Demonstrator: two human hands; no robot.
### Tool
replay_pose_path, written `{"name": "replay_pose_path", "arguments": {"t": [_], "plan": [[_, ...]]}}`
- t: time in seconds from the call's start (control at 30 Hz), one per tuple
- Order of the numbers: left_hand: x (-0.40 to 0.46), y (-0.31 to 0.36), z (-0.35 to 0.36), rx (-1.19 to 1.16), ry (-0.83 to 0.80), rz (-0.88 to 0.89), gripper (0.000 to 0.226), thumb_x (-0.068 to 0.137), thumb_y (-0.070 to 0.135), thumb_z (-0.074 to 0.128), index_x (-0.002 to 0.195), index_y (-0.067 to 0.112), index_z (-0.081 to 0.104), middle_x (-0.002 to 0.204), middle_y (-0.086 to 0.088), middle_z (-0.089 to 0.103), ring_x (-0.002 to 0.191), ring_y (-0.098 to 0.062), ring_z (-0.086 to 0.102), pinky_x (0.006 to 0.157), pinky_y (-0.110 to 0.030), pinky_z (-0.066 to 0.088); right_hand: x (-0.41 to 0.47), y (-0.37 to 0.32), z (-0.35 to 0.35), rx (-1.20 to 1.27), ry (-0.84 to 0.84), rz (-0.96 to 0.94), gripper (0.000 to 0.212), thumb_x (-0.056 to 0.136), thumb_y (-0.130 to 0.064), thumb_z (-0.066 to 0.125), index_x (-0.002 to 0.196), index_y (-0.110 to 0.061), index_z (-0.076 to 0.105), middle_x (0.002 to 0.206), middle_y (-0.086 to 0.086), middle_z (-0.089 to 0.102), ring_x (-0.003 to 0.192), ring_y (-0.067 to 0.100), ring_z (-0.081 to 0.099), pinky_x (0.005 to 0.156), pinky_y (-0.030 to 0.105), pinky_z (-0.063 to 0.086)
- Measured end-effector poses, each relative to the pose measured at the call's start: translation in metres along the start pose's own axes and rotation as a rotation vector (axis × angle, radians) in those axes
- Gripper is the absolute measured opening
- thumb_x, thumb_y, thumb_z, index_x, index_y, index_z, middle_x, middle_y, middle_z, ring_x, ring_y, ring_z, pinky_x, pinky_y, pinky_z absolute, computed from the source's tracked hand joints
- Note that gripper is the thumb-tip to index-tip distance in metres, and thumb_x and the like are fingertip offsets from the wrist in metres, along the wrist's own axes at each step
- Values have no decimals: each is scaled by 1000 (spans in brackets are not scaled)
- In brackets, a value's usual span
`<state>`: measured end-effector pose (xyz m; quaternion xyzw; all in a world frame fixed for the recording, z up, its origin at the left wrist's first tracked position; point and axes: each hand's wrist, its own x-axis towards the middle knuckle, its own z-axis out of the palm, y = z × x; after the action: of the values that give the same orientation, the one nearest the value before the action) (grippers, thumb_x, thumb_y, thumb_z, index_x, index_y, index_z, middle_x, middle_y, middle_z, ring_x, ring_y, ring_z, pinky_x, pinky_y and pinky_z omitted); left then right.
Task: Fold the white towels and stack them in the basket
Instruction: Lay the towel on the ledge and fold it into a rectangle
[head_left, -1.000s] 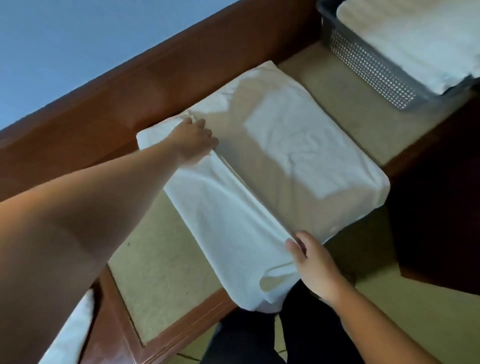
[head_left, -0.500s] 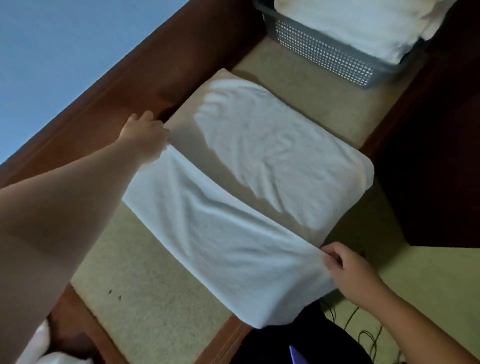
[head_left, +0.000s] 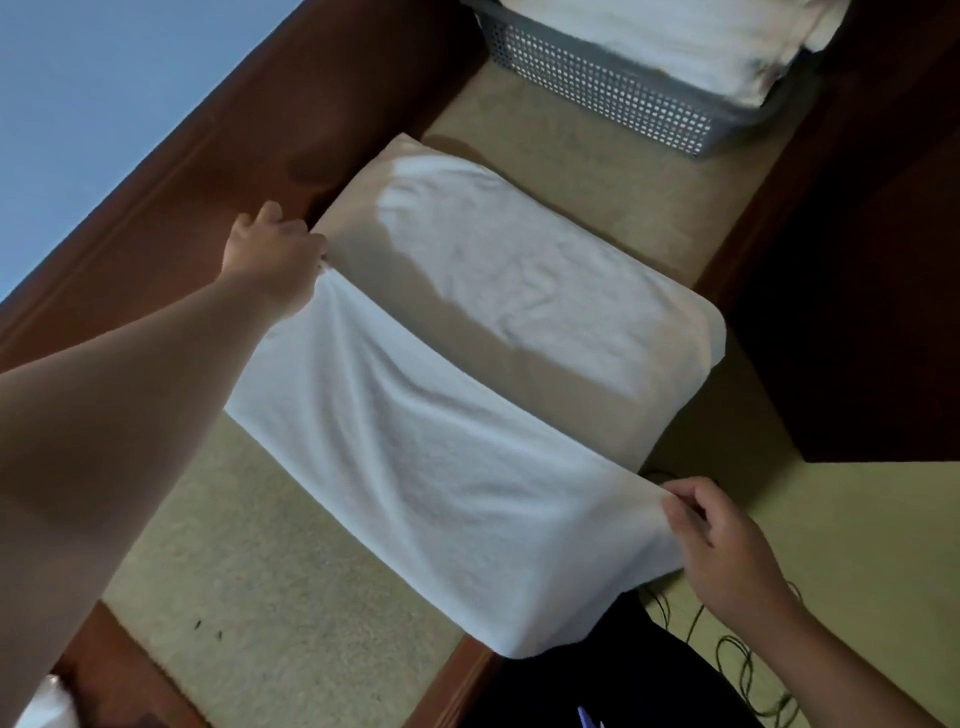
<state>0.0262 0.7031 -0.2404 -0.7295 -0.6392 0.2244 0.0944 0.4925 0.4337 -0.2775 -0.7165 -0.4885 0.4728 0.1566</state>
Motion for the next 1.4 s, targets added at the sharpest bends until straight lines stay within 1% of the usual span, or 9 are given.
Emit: {"name": "replay_pose_path", "arguments": {"t": [0.43,0.73,0.83,0.9,1.0,1.07,1.17,1.27,1.4], "plan": [[-10,29,14,38,-69,-157,30,94,16,59,122,19,67,117,-10,56,113,-33,43,86,-44,42,30,10,9,-109,-3,123,9,106,-37,52,99,-40,56,98,-14,66,91,13,64,80,49,58],[7,22,14,24,-88,-232,34,92,18,58,124,21,70,120,-10,57,118,-35,41,88,-44,42,21,10,10,-96,136,-27,7,106,-31,54,107,-27,61,99,-11,66,93,9,64,74,43,57],[-1,33,22,-83,-91,-279,45,90,13,60,135,19,61,133,-15,50,124,-37,40,94,-49,44,25,18,16,-169,65,107,11,105,-27,57,115,-25,62,108,-8,65,97,13,63,80,43,57],[-15,50,22,-278,-50,-316,66,88,9,61,151,22,43,153,-17,35,135,-40,35,102,-54,43,24,20,18,-226,84,109,30,102,-25,61,131,-24,58,126,-3,58,111,19,62,89,46,57],[-61,86,12,-576,16,-304,76,98,29,59,163,30,19,170,-12,15,152,-37,22,113,-58,36,12,6,26,-342,96,-123,52,98,-23,64,148,-27,48,150,-3,43,137,21,47,107,47,50],[-109,111,12,-683,2,-312,75,102,55,49,164,33,14,173,-9,11,157,-33,16,120,-57,28,3,-10,39,-448,34,-336,63,99,-22,61,157,-29,38,167,-6,26,155,18,23,122,42,34],[-171,136,29,-691,-119,-330,77,101,73,27,165,36,7,175,-6,0,161,-28,2,128,-53,13,-2,-39,72,-577,-118,-611,69,104,-25,50,165,-36,18,175,-7,-2,160,16,-7,128,40,10],[-190,131,59,-660,-178,-281,75,101,76,15,165,41,-2,174,-7,-8,161,-27,-5,129,-53,6,-1,-64,118,-691,-221,-829,71,106,-37,48,165,-42,9,175,0,-8,161,30,-8,127,56,4],[-184,101,93,-607,-136,-267,81,96,83,12,162,44,-15,173,-1,-17,160,-22,-15,129,-51,-2,2,-59,165,-889,-226,-802,62,105,-58,34,162,-52,9,175,-1,-8,158,42,-8,116,79,3]]}}
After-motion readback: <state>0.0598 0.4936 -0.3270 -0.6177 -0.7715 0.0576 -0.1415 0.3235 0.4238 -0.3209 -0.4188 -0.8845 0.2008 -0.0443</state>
